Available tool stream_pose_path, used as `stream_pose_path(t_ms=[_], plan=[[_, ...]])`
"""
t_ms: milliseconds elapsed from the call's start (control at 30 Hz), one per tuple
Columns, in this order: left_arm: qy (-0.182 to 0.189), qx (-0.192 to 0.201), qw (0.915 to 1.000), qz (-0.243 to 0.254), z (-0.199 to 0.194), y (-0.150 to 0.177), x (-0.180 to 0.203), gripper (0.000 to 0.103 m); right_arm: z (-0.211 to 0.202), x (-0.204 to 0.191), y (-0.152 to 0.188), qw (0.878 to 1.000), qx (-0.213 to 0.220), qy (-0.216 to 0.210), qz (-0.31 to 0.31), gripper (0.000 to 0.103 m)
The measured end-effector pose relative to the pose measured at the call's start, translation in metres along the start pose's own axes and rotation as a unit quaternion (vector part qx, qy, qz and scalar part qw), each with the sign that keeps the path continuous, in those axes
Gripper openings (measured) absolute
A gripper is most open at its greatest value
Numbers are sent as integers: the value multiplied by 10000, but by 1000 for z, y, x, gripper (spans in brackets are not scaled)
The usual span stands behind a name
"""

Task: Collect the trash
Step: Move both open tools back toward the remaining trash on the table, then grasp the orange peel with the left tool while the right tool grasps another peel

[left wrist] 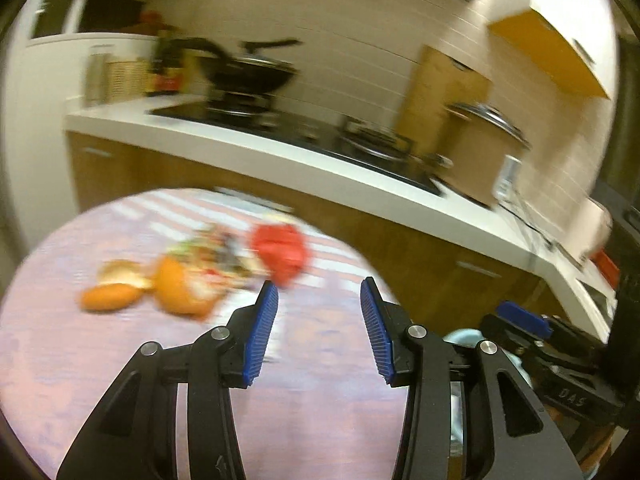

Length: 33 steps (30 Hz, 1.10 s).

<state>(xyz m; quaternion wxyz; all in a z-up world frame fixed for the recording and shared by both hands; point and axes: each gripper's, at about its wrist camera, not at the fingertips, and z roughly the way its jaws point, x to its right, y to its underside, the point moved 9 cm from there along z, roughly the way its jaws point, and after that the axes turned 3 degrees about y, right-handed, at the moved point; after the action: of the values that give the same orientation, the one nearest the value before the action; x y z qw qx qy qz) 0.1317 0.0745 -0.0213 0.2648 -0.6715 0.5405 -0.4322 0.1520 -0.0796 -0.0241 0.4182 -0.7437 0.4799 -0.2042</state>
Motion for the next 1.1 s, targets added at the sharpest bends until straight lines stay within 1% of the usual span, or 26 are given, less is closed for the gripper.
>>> stream_pose_path(t_ms=[33,67,100,167,200,233,267,333,367,433,467,533,567,600,633,700,767,867,1000,1100], plan=[[-193,48,9998,-92,-7,-2,-23,45,9,-16,-4,9999,-26,-72,-95,50],[-271,68,9995,-145,-10,-3,-35,47,14,-24,-6,9998,-50,-111,-138,50],[-421,83,9988,-249,-16,-4,-59,48,20,-35,-7,9997,-79,-164,-185,50],[-488,139,9981,-345,-23,-6,-87,51,36,-59,-11,9990,-143,-324,-266,49],[-580,218,9975,-329,-27,-7,-106,57,41,-66,-11,9988,-166,-355,-291,49],[-707,213,9969,-272,-29,-7,-120,62,51,-77,-11,9986,-190,-376,-323,49],[-818,137,9963,-217,-29,-6,-135,67,57,-84,-10,9984,-202,-416,-327,49],[-920,35,9956,-199,-25,-5,-159,68,72,-97,-7,9980,-251,-523,-258,49],[-897,-28,9958,-198,-22,-5,-166,70,80,-101,-5,9979,-285,-539,-205,49],[-838,-281,9959,-187,-7,-1,-183,71,95,-106,0,9979,-358,-530,-107,49],[-804,-398,9958,-173,-1,1,-189,73,103,-108,2,9978,-394,-529,-59,49],[-742,-675,9949,-133,20,7,-200,73,118,-108,7,9975,-480,-525,39,49],[-668,-771,9947,-140,27,10,-204,74,125,-108,10,9972,-539,-511,72,49],[-480,-946,9943,-136,37,15,-206,74,131,-106,13,9969,-597,-497,100,49],[-410,-1060,9935,-111,44,17,-207,74,139,-104,17,9966,-673,-457,136,49],[-446,-1245,9912,24,57,21,-210,74,146,-100,23,9962,-747,-402,172,49],[-606,-1420,9876,275,70,26,-214,74,153,-97,28,9955,-848,-359,237,49],[-696,-1547,9837,590,85,29,-214,75,160,-95,31,9951,-911,-287,246,49],[-705,-1601,9823,675,92,29,-210,72,163,-99,30,9953,-935,-212,133,50],[-577,-1645,9821,718,95,30,-202,72,171,-99,34,9936,-1101,-182,157,50]])
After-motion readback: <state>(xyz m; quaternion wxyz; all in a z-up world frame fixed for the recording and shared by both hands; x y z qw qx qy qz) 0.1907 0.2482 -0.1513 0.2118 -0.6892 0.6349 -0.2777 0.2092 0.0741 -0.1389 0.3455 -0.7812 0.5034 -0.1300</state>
